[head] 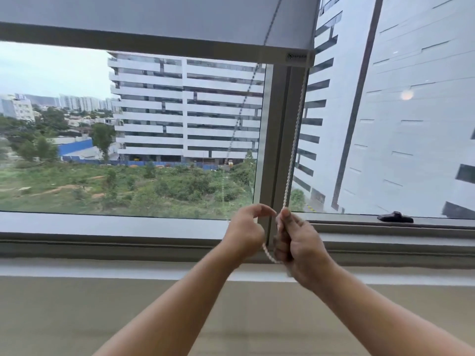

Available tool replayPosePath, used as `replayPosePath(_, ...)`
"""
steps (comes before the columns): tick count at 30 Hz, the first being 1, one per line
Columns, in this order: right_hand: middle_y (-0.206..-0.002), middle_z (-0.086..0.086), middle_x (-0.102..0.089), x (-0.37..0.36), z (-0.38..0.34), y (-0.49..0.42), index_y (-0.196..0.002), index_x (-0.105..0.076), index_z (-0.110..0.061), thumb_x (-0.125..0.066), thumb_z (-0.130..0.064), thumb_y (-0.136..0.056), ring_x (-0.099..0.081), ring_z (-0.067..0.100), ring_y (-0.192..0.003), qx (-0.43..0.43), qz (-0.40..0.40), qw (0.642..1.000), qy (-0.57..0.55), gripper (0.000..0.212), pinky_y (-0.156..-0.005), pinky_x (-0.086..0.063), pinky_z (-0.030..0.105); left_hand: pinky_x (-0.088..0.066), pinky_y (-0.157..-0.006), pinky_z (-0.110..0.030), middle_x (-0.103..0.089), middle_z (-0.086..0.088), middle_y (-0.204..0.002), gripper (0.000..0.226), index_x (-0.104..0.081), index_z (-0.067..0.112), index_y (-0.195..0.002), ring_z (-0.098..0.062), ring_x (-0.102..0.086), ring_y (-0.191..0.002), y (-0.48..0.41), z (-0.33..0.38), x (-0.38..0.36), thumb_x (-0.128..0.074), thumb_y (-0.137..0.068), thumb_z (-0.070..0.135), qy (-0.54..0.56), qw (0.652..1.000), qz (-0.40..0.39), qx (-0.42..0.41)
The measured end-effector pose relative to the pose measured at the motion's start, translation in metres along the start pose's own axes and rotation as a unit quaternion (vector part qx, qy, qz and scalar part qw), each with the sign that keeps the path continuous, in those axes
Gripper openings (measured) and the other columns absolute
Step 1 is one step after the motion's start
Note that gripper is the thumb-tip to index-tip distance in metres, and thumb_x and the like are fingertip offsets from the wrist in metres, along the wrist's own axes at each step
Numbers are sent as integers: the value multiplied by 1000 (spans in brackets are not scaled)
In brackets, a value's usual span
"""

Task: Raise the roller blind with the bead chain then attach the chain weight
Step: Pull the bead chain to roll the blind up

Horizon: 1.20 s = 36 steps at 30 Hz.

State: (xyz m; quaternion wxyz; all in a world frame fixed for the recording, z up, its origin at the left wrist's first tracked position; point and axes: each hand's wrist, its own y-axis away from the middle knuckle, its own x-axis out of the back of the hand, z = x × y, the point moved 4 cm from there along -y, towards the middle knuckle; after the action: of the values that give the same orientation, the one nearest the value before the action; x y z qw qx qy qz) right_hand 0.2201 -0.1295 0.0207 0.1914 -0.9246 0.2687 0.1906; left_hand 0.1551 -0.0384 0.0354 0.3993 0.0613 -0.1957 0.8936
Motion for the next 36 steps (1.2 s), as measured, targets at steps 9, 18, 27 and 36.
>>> replayPosePath(9, -39, -9, -28, -12, 10, -4, -58, -49, -20, -57, -43, -84, -20, 5, -32, -9, -11, 999, 38, 36, -33, -22, 14, -47, -62, -30, -71, -10, -73, 50, -62, 9, -86, -22, -65, -64, -26, 120, 20, -30, -105, 42, 194, 977, 13, -82)
replayPosePath(18, -41, -8, -33, -11, 18, -16, -53, -55, -23, -55, -42, -86, -23, 6, -33, 33, -25, 994, 97, 38, -34, -23, 16, -24, -52, -35, -35, -9, -59, 65, -41, -1, -65, -20, -26, -50, -39, 110, -1, -37, -100, 54, 141, 968, 116, -171)
replayPosePath(27, -46, -13, -53, 39, 16, -21, -53, -59, -26, -50, -10, -91, -42, 11, -49, 8, -110, 807, 581, 43, -52, -35, 30, -25, -53, -35, -32, -10, -54, 63, -35, -3, -59, -18, -28, -51, -14, 15, -28, -38, -104, 41, 96, 983, 111, -110)
replayPosePath(36, -88, 5, -74, 27, -63, -47, -95, -70, -11, -57, -6, -95, -66, 14, -81, 25, -105, 787, 608, 14, -71, -53, 25, -22, -42, -24, -34, 14, -42, 61, -48, 26, -45, -3, -26, -40, 3, -19, -47, -40, -105, 35, 154, 985, 64, -49)
